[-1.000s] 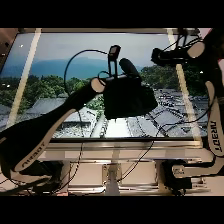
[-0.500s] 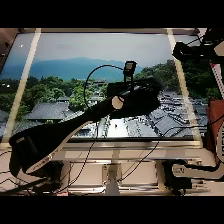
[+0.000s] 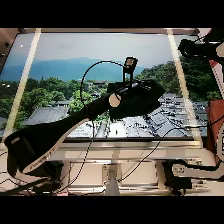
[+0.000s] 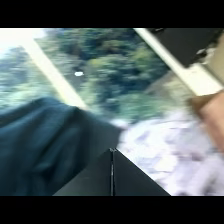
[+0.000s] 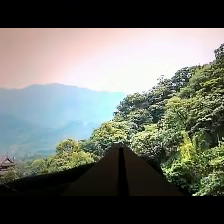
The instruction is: Fold the clothes and pants, and hang the long-sleeved shirts on hangers.
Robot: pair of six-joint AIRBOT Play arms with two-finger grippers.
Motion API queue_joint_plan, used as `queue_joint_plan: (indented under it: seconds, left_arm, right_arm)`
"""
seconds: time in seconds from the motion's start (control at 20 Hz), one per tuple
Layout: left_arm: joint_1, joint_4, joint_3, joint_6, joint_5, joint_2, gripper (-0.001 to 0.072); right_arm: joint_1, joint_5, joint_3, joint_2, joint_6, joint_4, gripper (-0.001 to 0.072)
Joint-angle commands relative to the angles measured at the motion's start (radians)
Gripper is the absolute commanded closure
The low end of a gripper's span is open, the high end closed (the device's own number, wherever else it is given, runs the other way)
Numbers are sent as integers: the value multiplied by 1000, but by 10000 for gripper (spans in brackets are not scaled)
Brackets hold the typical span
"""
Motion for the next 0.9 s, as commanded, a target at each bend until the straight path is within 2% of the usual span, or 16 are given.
queue_joint_plan:
  seconds: [0.0, 0.1, 0.2, 0.25, 0.35, 0.5, 0.65, 0.7, 0.85]
  left_arm:
    - [69, 41, 0, -66, 0, -65, 694]
    - [114, 21, 0, -153, -71, -117, 694]
    - [143, 21, 0, -192, -169, -158, 695]
    - [148, 21, 0, -195, -212, -174, 695]
    - [144, 21, 0, -194, -286, -186, 694]
    - [140, 22, 1, -189, -415, -184, 693]
    - [148, 29, 1, -190, -468, -184, 694]
    - [154, 29, 1, -190, -467, -183, 693]
    - [177, 29, 1, -182, -465, -181, 693]
  right_arm:
    - [0, 85, 0, -19, -80, -25, 664]
    - [-1, 100, 0, -35, -106, -26, 664]
    - [-7, 115, 0, -68, -121, -17, 665]
    - [-16, 138, 0, -95, -116, 5, 665]
    - [-32, 223, 0, -180, -118, 168, 666]
    - [-32, 279, 0, -317, -142, 384, 665]
    - [-31, 319, 1, -407, -143, 457, 665]
    - [-31, 366, 0, -418, -151, 451, 665]
    - [-32, 607, 1, -421, -285, 438, 665]
